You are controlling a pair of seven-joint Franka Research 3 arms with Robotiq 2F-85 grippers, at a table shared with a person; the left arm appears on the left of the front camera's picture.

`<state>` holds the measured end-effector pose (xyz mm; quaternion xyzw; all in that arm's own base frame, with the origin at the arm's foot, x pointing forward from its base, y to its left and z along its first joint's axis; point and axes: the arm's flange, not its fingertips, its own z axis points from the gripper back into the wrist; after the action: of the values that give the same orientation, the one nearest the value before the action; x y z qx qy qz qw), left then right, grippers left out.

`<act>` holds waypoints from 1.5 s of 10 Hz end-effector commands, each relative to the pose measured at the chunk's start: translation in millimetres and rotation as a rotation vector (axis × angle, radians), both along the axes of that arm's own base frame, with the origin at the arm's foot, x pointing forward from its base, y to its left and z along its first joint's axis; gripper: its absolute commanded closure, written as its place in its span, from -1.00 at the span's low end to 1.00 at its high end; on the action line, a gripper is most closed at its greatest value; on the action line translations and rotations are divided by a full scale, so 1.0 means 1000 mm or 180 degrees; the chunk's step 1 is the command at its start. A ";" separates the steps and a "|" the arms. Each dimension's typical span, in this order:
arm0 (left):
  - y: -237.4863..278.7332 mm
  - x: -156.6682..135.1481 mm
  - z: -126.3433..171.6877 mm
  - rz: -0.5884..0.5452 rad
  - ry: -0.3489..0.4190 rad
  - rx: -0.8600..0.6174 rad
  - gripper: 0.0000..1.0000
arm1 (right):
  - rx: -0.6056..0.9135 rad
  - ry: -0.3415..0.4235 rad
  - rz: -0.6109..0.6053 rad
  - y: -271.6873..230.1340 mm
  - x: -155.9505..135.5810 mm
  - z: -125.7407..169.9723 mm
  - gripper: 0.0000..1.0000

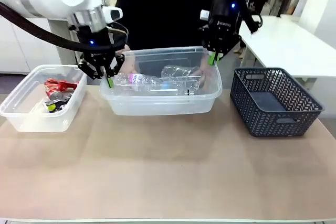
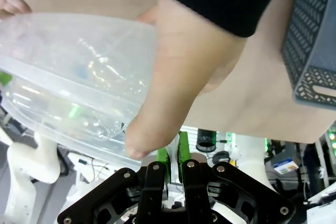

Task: Sort the waste into each basket.
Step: Offer the picked Organizing box to the human, then release the Organizing box you were holding.

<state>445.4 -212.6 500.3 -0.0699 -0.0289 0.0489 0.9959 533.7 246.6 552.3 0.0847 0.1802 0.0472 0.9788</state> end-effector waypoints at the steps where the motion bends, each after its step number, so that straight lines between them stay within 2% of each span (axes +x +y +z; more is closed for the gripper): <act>1: 0.004 -0.006 0.004 0.0071 -0.0126 -0.0068 0.89 | 0.0001 0.0171 -0.0169 -0.006 -0.012 -0.004 0.82; 3: 0.007 -0.009 0.007 0.0182 -0.0087 -0.0121 0.89 | 0.0006 0.0156 -0.0338 -0.007 -0.015 -0.011 0.82; 4: -0.003 -0.003 0.005 -0.0013 -0.0044 -0.0026 0.89 | -0.0038 0.0068 -0.0103 -0.008 0.002 -0.009 0.82; 11: -0.003 -0.003 0.005 -0.0013 -0.0044 -0.0026 0.89 | -0.0038 0.0068 -0.0103 -0.008 0.002 -0.009 0.82; 12: -0.005 -0.006 0.005 -0.0038 -0.0033 -0.0019 0.66 | -0.0057 0.0073 -0.0161 -0.010 0.003 -0.012 0.82; 13: -0.008 -0.009 0.010 -0.0143 -0.0132 -0.0080 -0.27 | -0.0047 0.0019 -0.0200 -0.021 -0.002 -0.011 -0.35; 14: -0.010 -0.013 0.012 -0.0159 -0.0188 -0.0099 -0.51 | -0.0048 -0.0009 -0.0217 -0.025 -0.007 -0.012 -0.35; 15: -0.010 -0.015 0.013 -0.0140 -0.0181 -0.0101 -1.00 | -0.0045 -0.0004 -0.0216 -0.026 -0.009 -0.014 -1.00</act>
<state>435.3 -227.2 512.6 -0.0788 -0.0474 0.0314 0.9953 536.2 225.8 543.6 0.0797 0.1861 0.0104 0.9792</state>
